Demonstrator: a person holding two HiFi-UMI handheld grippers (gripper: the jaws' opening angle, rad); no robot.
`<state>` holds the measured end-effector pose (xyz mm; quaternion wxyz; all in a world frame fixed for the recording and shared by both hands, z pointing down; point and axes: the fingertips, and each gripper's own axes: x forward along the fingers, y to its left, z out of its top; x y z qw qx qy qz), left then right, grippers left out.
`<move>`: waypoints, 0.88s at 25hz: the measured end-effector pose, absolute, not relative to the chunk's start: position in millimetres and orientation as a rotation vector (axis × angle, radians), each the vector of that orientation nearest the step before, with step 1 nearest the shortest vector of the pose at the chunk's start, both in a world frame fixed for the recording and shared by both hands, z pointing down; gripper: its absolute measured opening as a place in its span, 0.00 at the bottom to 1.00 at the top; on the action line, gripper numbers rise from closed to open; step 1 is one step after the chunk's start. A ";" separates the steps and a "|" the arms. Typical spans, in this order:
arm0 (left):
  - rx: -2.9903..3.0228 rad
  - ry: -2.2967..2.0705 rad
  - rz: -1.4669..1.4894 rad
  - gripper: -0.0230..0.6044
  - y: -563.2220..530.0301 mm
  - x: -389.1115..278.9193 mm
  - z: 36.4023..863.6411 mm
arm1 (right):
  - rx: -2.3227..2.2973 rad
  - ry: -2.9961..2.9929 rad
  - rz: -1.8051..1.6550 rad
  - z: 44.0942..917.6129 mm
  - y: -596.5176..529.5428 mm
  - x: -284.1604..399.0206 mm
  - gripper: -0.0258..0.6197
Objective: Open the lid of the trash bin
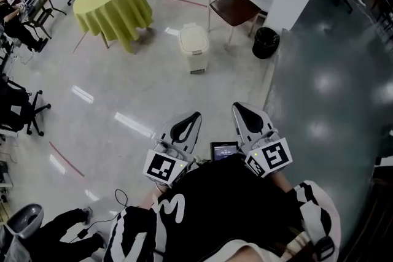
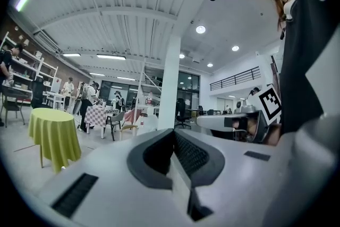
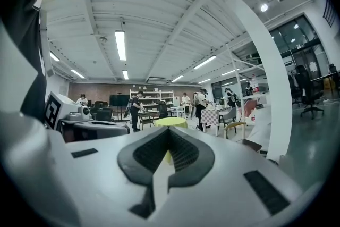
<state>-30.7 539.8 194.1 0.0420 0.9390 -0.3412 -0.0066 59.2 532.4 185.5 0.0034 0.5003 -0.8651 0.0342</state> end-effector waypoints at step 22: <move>2.863 -0.920 -0.025 0.05 516.4 -80.4 209.3 | 1.660 -2.636 0.182 203.2 518.0 4.5 0.04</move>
